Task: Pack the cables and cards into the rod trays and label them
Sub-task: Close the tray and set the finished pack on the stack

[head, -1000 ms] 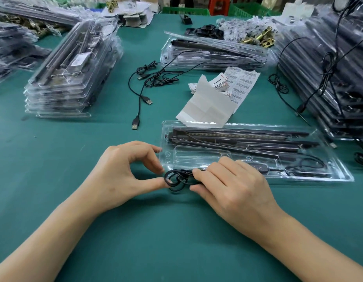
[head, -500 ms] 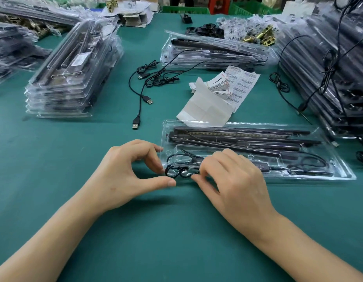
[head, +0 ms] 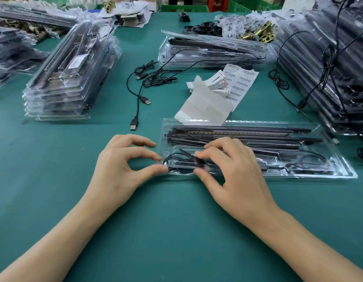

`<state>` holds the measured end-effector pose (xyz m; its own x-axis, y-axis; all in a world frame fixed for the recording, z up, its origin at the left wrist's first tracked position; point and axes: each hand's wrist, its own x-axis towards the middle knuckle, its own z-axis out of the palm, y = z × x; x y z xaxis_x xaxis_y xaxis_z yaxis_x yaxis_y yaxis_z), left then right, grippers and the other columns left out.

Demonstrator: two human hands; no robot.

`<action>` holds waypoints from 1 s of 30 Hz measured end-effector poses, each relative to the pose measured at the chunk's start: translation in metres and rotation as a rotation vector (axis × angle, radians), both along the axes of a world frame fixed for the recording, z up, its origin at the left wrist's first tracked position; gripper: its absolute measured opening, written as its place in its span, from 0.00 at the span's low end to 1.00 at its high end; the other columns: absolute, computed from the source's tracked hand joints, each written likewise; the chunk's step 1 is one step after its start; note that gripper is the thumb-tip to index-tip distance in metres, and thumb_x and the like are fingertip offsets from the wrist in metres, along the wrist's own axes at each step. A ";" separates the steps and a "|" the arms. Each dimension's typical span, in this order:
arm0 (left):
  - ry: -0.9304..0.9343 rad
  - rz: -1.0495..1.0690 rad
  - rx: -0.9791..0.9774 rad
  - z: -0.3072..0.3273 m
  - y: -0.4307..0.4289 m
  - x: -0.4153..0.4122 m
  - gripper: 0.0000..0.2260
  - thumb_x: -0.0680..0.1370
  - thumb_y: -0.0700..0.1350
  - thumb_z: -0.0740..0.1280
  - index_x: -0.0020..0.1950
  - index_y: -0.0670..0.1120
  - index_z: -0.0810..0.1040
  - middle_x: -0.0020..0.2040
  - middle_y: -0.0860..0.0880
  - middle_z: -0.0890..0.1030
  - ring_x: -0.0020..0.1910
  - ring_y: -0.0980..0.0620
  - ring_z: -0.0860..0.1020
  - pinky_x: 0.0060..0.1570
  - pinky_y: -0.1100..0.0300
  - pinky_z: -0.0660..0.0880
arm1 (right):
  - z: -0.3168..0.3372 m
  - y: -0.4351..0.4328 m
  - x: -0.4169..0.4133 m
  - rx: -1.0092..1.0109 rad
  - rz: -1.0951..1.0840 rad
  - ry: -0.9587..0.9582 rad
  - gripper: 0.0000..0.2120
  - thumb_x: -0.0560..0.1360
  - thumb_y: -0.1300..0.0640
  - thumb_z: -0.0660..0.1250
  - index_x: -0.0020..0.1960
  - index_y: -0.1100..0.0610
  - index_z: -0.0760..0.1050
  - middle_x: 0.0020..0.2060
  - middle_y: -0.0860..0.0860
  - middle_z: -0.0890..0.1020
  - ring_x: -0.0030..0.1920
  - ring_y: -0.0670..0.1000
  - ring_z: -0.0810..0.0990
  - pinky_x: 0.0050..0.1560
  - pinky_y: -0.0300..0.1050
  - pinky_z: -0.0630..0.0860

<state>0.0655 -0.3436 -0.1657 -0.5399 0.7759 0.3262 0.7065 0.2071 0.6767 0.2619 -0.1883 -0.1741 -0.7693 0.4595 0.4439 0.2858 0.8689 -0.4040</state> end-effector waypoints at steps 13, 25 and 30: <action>-0.206 0.198 -0.079 -0.009 0.018 0.014 0.08 0.66 0.66 0.75 0.39 0.66 0.84 0.48 0.64 0.78 0.55 0.56 0.77 0.55 0.57 0.69 | 0.009 -0.005 0.003 -0.054 0.024 0.011 0.11 0.76 0.56 0.74 0.56 0.56 0.79 0.50 0.47 0.80 0.52 0.51 0.77 0.57 0.45 0.73; -0.269 0.182 -0.100 -0.002 0.015 0.016 0.03 0.69 0.60 0.77 0.40 0.67 0.85 0.49 0.65 0.78 0.58 0.56 0.76 0.64 0.50 0.71 | 0.008 0.008 0.018 0.081 0.099 0.040 0.10 0.75 0.66 0.72 0.54 0.56 0.81 0.53 0.49 0.83 0.57 0.52 0.82 0.51 0.50 0.82; -0.224 0.229 -0.156 0.000 0.021 0.026 0.05 0.70 0.59 0.78 0.42 0.69 0.84 0.48 0.65 0.74 0.54 0.59 0.73 0.66 0.42 0.68 | 0.004 0.008 0.017 0.076 0.098 0.088 0.05 0.75 0.64 0.72 0.49 0.55 0.81 0.52 0.48 0.83 0.56 0.50 0.82 0.47 0.48 0.81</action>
<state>0.0912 -0.3228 -0.1654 -0.7502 0.6577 0.0674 0.4678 0.4560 0.7571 0.2793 -0.1802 -0.1699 -0.7655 0.3467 0.5420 0.1650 0.9200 -0.3555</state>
